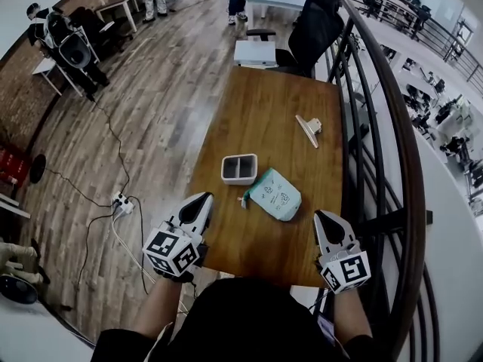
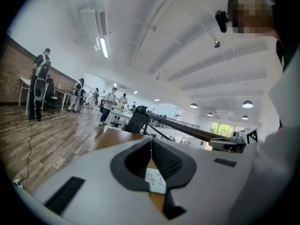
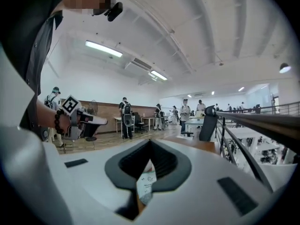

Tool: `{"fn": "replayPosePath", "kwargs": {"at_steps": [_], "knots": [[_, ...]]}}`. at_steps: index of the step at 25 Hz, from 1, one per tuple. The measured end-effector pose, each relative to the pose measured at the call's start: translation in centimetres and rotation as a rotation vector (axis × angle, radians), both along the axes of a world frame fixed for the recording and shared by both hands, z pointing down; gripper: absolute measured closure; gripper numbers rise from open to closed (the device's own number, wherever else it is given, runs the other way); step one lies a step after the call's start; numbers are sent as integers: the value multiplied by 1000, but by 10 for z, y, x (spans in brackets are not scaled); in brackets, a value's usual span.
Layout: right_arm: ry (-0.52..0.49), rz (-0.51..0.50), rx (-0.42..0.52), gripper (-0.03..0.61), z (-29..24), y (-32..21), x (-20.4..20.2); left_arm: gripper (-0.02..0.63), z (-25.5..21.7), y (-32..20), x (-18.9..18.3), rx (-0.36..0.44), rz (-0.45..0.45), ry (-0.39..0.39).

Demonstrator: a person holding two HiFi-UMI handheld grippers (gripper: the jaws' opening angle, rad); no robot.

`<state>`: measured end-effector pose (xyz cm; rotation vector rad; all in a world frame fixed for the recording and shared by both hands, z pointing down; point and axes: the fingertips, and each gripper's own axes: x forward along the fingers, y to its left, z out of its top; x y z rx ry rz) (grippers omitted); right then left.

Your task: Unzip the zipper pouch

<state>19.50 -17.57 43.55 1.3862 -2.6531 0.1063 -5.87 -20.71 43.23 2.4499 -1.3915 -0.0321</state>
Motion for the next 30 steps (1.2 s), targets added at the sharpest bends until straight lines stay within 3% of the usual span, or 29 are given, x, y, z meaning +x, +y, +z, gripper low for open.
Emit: {"fn": "replayPosePath", "kwargs": {"at_steps": [4, 9, 22, 30], "knots": [[-55, 23, 11, 583, -12, 1, 16, 598, -20, 6, -7, 85, -27, -20], [-80, 44, 22, 584, -22, -1, 21, 600, -32, 10, -9, 132, 5, -78], [-183, 93, 12, 584, -28, -5, 18, 600, -35, 0, -16, 139, 12, -16], [-166, 98, 17, 586, -25, -1, 14, 600, -34, 0, -14, 142, 30, -13]]}}
